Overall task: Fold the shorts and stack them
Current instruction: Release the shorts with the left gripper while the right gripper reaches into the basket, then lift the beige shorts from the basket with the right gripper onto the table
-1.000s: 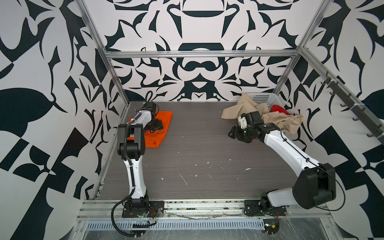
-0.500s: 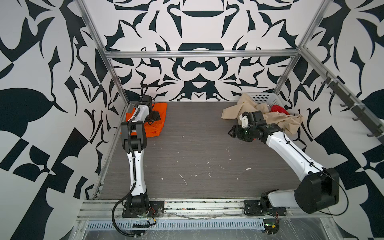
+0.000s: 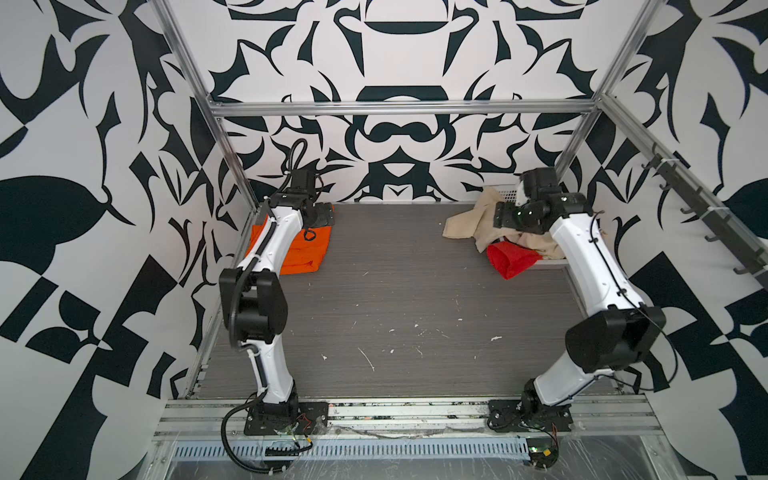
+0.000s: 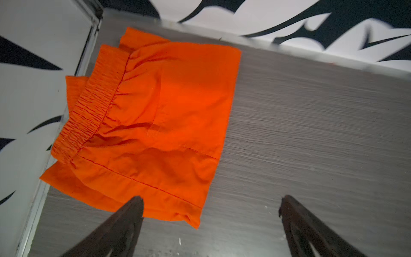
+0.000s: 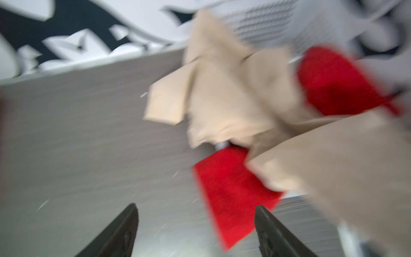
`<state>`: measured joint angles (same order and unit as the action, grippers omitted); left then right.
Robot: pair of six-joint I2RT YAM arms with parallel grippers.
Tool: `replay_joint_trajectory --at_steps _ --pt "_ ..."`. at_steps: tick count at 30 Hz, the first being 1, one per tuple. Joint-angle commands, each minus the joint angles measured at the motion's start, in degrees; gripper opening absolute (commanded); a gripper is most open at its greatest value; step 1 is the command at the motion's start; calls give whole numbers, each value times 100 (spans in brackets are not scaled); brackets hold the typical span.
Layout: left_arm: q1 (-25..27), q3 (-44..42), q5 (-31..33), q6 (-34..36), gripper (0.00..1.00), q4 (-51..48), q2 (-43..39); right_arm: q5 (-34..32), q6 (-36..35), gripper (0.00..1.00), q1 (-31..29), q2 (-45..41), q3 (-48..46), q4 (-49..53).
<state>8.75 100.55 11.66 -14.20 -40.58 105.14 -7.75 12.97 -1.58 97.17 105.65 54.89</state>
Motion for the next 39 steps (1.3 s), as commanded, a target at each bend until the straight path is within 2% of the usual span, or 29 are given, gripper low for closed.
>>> replay_joint_trajectory --at_steps 1,3,5,9,11,15,16,17,18,19,23,24,29,33,39 --pt "-8 -702 20 -138 99 69 -232 -1322 -149 90 267 239 697 960" --pt "20 -1044 -13 -246 100 153 -377 -1557 182 91 428 362 818 1148" --pt "29 -1295 -43 -331 100 219 -446 -1500 486 92 552 369 678 1110" --pt "38 -1506 -131 -458 100 244 -409 -1120 916 92 765 293 122 473" --pt "56 -1530 -204 -505 100 255 -390 -697 1080 93 949 332 -103 138" --pt "91 -1565 -239 -526 100 347 -381 -140 1170 92 1175 716 -175 -193" --pt "91 -1569 -238 -532 100 364 -389 -47 1159 89 1222 815 -185 -305" --pt "98 -1581 -249 -536 100 394 -397 35 1154 79 1245 884 -208 -437" --pt "100 -1583 -260 -539 100 393 -406 121 1138 54 1258 926 -250 -633" --pt "109 -1587 -276 -539 100 393 -422 189 1139 35 1268 936 -267 -772" --pt "153 -1633 -234 -531 100 404 -543 679 1152 3 1247 637 -199 -1141" --pt "153 -1659 -215 -532 100 425 -576 842 1210 0 1242 430 -243 -1357" --pt "162 -1706 -177 -549 100 490 -684 1223 1213 0 1242 -174 93 -1755" --pt "247 -1580 -147 -541 99 424 -716 1547 1173 0 1241 -28 1257 -1352" --pt "380 -1477 -52 -543 99 497 -941 2755 1441 0 1206 184 3057 -1424"
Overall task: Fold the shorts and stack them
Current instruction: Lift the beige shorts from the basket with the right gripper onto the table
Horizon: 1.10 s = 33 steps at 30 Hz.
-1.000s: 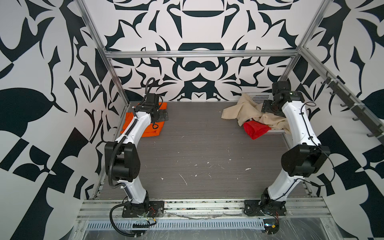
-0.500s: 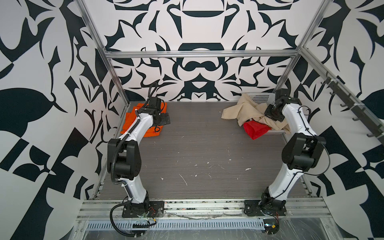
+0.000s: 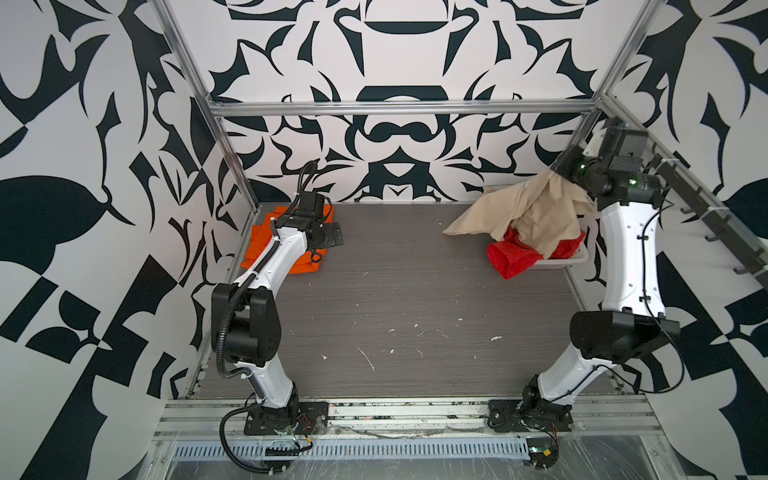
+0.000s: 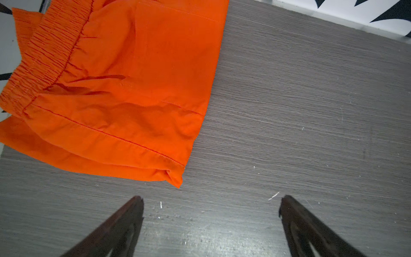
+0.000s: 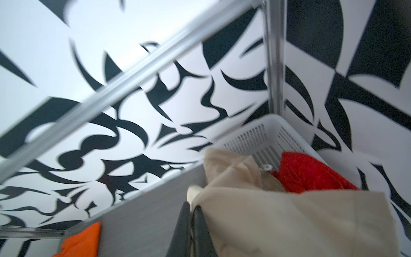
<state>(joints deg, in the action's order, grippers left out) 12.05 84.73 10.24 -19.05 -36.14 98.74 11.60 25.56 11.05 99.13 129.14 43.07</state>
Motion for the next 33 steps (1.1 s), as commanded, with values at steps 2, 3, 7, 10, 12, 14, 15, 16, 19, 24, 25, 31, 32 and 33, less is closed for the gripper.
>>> replay_joint_trajectory --at_steps 2,3,7,10,12,14,15,16,19,24,25,31,32,33 --pt "60 77 92 -55 99 130 -416 1356 296 0 -95 109 1403 -287" --pt "69 64 92 -55 99 171 -482 1594 353 0 -134 177 1745 -333" --pt "80 -96 53 -72 98 428 -735 2138 454 0 -526 78 2416 -735" --pt "95 -205 8 -94 98 600 -913 2350 369 0 -973 -240 2153 -1110" --pt "95 -269 21 -90 97 683 -1014 2509 303 0 -1282 -441 1796 -1315" --pt "95 -315 52 -84 97 714 -1090 2734 195 0 -1613 -550 1686 -1404" --pt "95 -349 70 -69 97 734 -1125 2859 134 0 -1785 -566 1688 -1405" --pt "95 -384 78 -66 96 749 -1153 3016 116 0 -1957 -570 1692 -1439" --pt "95 -478 100 -64 96 775 -1200 3417 131 0 -2336 -553 1663 -1545" --pt "95 -654 211 -172 95 722 -1316 3521 160 0 -2670 -570 970 -1591" --pt "95 -679 272 -202 95 684 -1346 3478 183 0 -2690 -566 710 -1592" --pt "95 -734 541 -222 96 378 -1389 2266 -27 0 -2696 -507 -1549 -1606" --pt "95 -738 558 -222 96 331 -1379 1907 -160 4 -2696 -434 -1813 -1508" --pt "95 -746 554 -207 96 293 -1367 1340 -366 17 -2696 -290 -2041 -1297"
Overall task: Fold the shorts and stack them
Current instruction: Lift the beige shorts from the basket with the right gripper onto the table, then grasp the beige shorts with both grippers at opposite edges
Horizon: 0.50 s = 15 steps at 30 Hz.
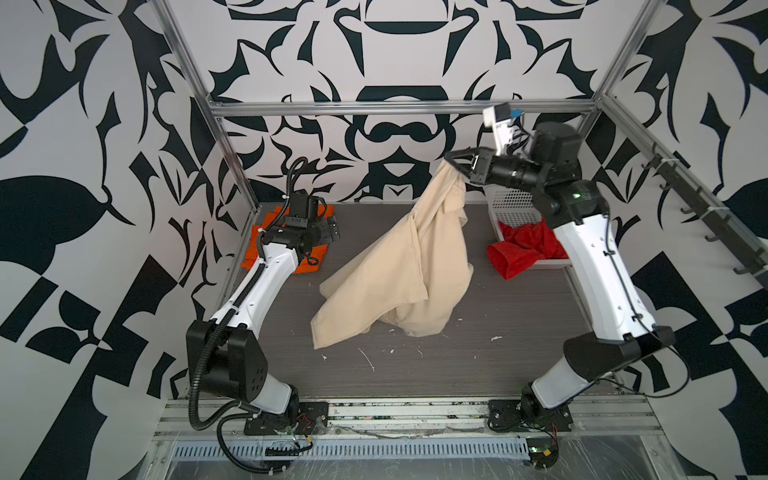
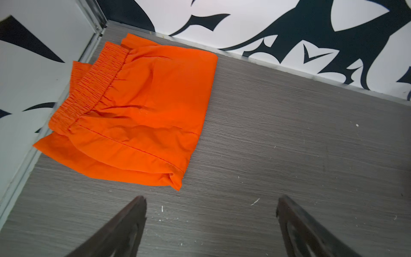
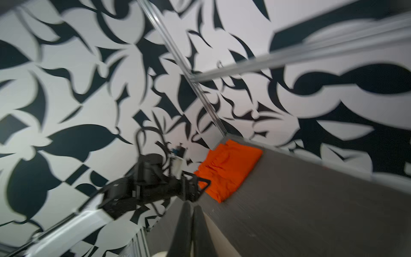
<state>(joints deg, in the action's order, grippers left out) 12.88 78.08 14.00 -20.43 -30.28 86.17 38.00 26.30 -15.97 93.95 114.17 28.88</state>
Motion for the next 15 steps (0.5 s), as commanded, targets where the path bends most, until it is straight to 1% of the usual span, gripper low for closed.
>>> replay_joint_trajectory --at_steps 1,3,4,6,7,9,11,13,15 --pt "12 -112 146 -59 96 -313 -85 -1818 -678 35 23 417 -629 412" --pt "12 -131 21 -41 96 -414 -86 -2555 -1026 57 65 783 -578 951" --pt "12 -152 -82 -54 96 -493 -90 -2879 -1146 64 71 898 -534 1196" --pt "12 -249 -369 -137 96 -628 -145 -3139 -1316 68 67 916 -551 1516" --pt "12 -339 -557 -210 96 -678 -192 -3146 -1367 70 58 811 -657 1549" --pt "12 -653 -970 -414 96 -674 -336 -3015 -1399 72 31 529 -964 1475" --pt "12 -955 -1345 -677 95 -736 -493 -2591 -1373 72 -23 140 -1485 1314" --pt "12 -1295 -1743 -1013 94 -838 -707 -2051 -1221 72 -206 -302 -2255 988" --pt "12 -1676 -2175 -1418 93 -781 -951 -1644 -1055 71 -483 -622 -3004 714"
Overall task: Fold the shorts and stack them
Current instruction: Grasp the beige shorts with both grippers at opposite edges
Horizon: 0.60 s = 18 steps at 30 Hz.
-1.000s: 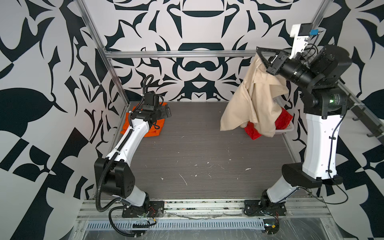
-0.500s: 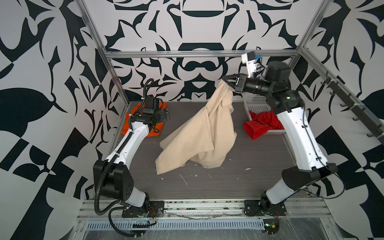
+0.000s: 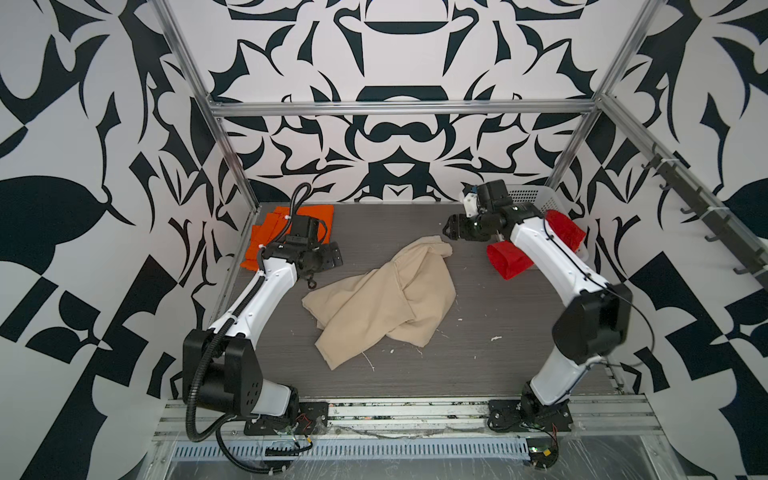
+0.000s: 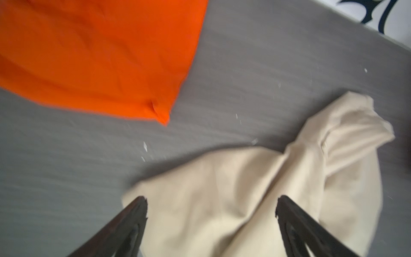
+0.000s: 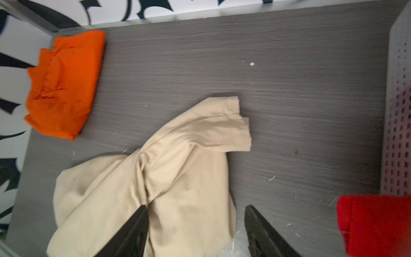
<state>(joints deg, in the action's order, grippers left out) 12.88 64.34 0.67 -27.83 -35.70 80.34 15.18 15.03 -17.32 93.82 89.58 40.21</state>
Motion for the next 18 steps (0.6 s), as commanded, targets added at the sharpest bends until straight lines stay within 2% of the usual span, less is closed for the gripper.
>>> replay_joint_trajectory --at_steps 1,3,5,8,10,12,15,16,18 --pt "12 -547 -1067 -881 93 -198 -511 699 137 71 -547 -727 -893 -495" --pt "12 -966 -1356 -1209 92 -120 -809 858 272 72 -924 -868 -1491 -658" --pt "12 -1348 -1528 -1517 92 -61 -1131 1355 705 72 -1109 -898 -2091 -1098" --pt "12 -1834 -1569 -1922 92 -1 -1533 1895 2026 71 -1245 -835 -2860 -2240" --pt "12 -2220 -1730 -2154 91 291 -1726 1870 2336 71 -1491 -749 -3092 -2660" --pt "12 -2502 -1988 -2313 89 719 -1714 1736 2289 71 -1712 -562 -3033 -2685" --pt "19 -2673 -2344 -2405 86 1227 -1319 1689 2368 71 -1850 -199 -2992 -2834" --pt "29 -2672 -2358 -2386 81 1291 -1142 1604 2456 70 -1854 -81 -3027 -2930" --pt "54 -2657 -2323 -2281 81 1466 -835 1232 2622 70 -1854 136 -3069 -2879"
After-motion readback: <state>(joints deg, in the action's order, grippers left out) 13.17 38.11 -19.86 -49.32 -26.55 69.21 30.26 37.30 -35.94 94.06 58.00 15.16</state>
